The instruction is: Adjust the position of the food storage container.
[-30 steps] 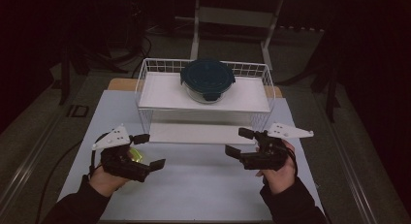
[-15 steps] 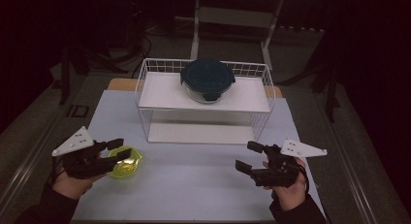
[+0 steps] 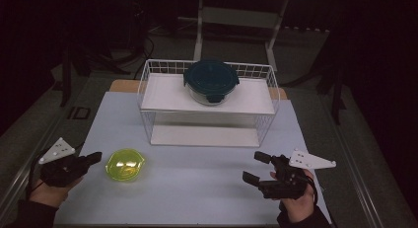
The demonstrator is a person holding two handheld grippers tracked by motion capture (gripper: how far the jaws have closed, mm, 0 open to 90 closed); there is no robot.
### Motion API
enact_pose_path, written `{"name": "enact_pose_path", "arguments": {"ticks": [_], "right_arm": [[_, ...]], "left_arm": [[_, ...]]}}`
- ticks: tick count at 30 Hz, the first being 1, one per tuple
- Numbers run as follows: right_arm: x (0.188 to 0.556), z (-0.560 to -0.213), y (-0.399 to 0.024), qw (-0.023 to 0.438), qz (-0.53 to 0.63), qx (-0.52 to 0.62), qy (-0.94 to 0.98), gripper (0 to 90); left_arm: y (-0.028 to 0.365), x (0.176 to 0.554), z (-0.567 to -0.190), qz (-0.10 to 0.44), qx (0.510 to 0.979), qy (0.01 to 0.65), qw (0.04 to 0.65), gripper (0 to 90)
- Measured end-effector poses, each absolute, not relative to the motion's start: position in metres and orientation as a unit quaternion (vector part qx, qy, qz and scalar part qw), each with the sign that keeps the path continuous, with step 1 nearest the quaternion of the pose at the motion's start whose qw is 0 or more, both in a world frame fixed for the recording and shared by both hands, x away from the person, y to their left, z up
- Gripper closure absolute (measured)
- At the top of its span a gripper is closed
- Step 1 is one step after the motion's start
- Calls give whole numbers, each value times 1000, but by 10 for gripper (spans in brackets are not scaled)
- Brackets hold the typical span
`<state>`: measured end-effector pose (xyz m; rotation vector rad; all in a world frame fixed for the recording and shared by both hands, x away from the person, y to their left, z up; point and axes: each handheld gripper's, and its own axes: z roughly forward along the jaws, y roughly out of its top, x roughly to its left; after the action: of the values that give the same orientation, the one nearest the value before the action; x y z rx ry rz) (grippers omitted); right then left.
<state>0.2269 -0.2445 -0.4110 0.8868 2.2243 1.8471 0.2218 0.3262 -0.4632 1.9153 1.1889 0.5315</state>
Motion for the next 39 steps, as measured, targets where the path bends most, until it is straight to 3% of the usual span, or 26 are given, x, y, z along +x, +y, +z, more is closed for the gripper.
{"name": "enact_pose_path", "arguments": {"ticks": [6,13,39], "right_arm": [[226,-412,-245,54,609,292,735,152],[225,-413,-247,56,608,294,735,152],[225,-422,-252,50,604,306,734,152]], "left_arm": [[340,232,-501,184,764,499,365,890],[329,238,-523,155,784,494,343,891],[253,264,-526,103,828,423,354,891]]}}
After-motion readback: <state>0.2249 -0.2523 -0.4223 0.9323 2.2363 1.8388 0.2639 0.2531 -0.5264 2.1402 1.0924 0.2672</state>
